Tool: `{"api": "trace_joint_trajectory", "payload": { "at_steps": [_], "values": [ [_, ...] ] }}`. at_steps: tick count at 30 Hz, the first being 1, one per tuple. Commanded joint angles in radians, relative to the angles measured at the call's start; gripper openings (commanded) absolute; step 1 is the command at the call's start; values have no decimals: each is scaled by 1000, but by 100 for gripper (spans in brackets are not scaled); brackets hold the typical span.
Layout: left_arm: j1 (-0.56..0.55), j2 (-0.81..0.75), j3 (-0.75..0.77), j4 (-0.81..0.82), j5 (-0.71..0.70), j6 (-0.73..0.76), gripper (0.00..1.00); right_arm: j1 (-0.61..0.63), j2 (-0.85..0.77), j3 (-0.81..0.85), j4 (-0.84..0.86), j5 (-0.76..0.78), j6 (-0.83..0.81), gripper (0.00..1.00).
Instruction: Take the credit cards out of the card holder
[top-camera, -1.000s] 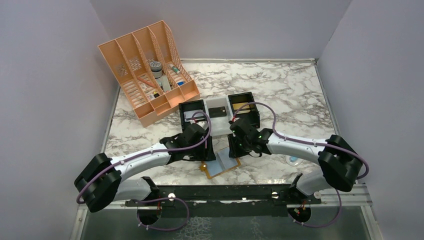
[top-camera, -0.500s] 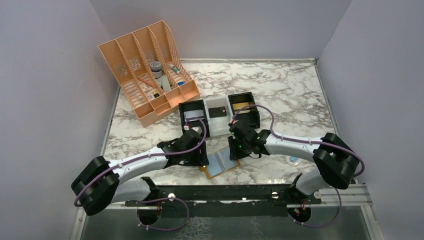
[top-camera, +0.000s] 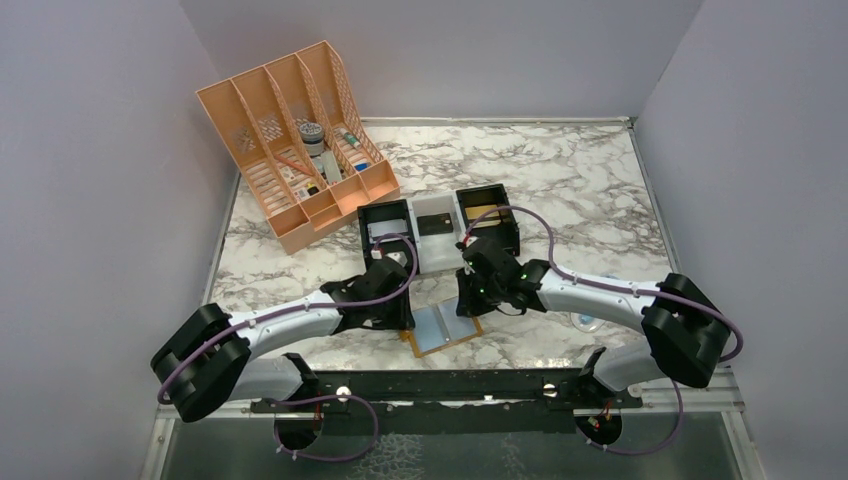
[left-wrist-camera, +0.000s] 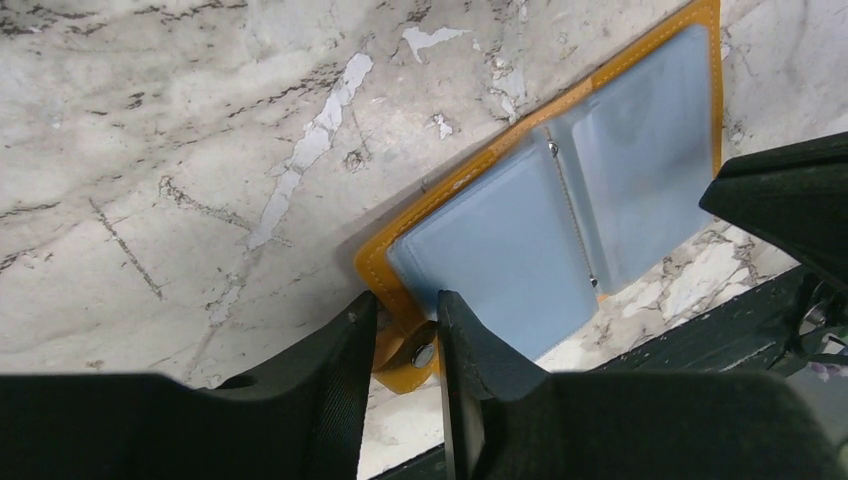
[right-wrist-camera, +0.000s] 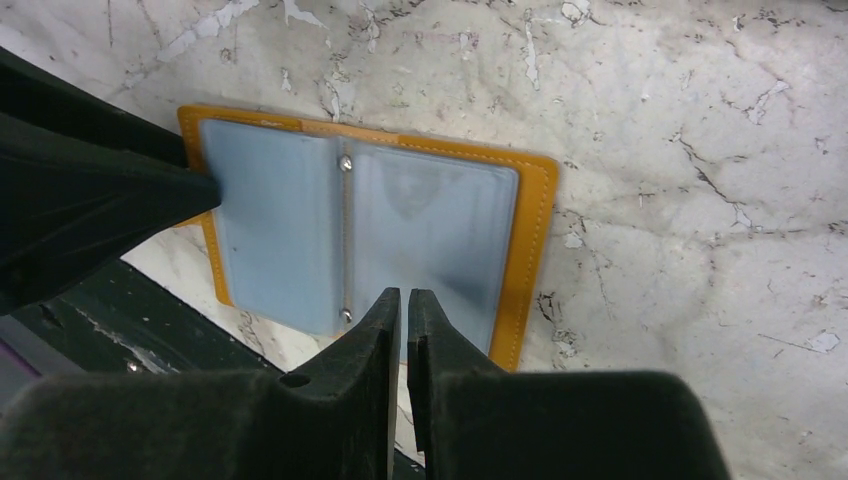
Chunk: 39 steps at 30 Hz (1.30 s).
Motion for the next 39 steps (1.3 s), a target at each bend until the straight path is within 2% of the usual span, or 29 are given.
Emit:
{"api": "trace_joint_trajectory", "payload": {
  "at_steps": [1, 3, 6, 9, 18, 31, 39],
  "values": [
    [-4, 12, 33, 41, -41, 9, 30, 0, -27, 1, 23, -23, 11, 9],
    [-4, 11, 36, 39, -50, 12, 29, 0, -29, 5, -5, 32, 30, 11],
    [-5, 11, 41, 32, -58, 20, 28, 0, -16, 8, -45, 116, 39, 25],
    [-4, 16, 47, 32, -54, 34, 27, 0, 13, 18, -73, 140, 42, 29],
    [-5, 57, 54, 50, -12, 56, 25, 0, 45, -5, -4, 36, 54, 29],
    [-4, 66, 59, 37, -11, 72, 19, 0, -20, 9, -77, 134, 87, 32],
    [-3, 70, 61, 38, -11, 72, 19, 0, 36, -35, -37, 69, 124, 33]
  ]
}}
